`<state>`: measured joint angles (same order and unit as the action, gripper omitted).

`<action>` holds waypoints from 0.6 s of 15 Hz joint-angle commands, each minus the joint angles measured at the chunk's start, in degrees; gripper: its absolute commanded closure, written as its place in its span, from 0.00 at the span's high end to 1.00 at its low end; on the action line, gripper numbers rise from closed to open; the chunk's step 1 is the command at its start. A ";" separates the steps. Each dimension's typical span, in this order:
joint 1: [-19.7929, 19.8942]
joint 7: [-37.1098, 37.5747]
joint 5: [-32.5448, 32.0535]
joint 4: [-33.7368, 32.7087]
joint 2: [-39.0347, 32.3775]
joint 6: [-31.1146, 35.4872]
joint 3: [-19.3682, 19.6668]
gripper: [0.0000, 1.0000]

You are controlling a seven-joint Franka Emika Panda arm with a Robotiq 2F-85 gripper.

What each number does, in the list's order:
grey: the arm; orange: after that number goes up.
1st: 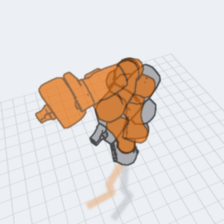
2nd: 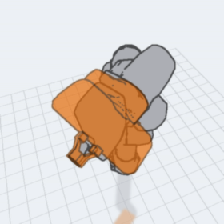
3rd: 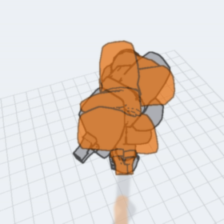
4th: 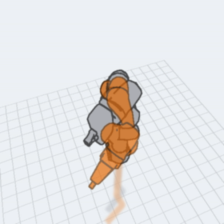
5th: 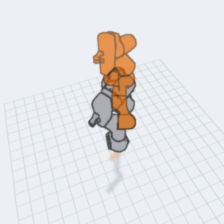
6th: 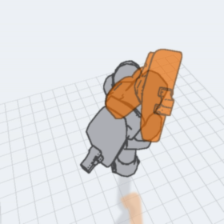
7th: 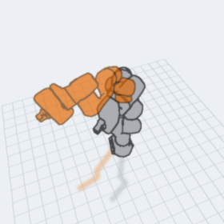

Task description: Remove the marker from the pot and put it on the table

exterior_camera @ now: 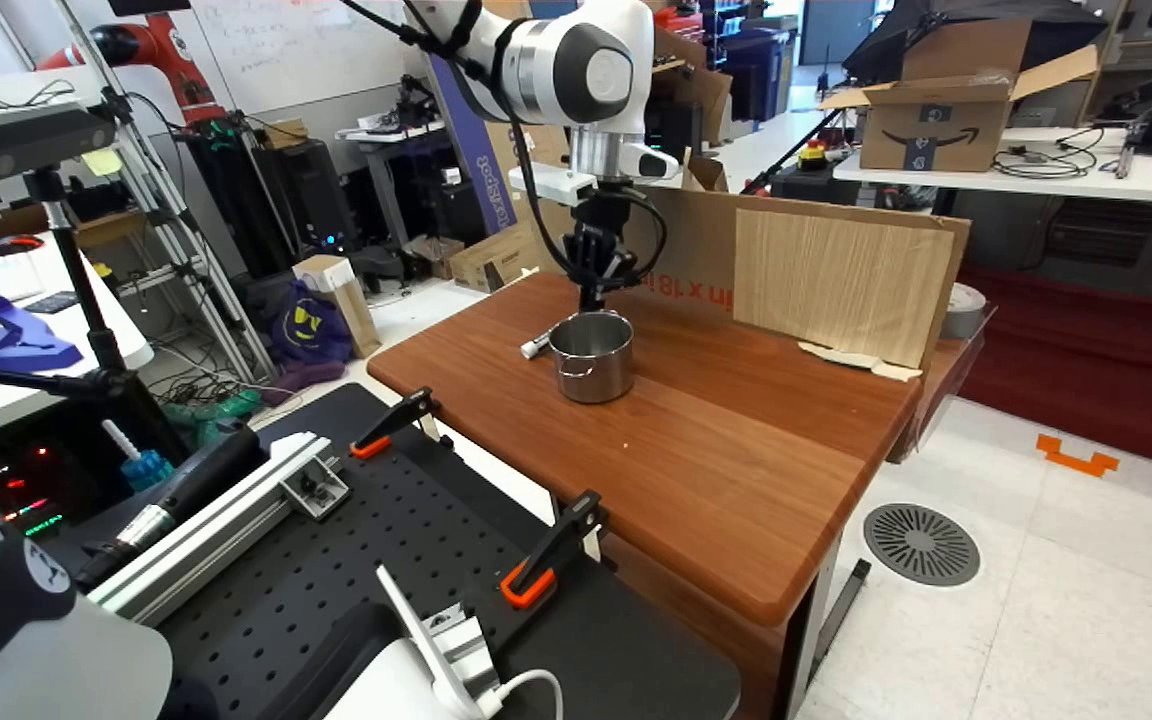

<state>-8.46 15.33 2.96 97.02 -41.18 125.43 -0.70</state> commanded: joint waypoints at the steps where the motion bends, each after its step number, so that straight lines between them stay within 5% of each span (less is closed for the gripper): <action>1: -1.18 2.71 -2.17 -2.92 -2.23 -0.46 1.84 0.05; 9: -1.62 3.80 -3.27 -5.45 -4.84 -0.33 2.21 0.05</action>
<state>-8.80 17.67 1.25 93.88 -44.23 125.41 0.39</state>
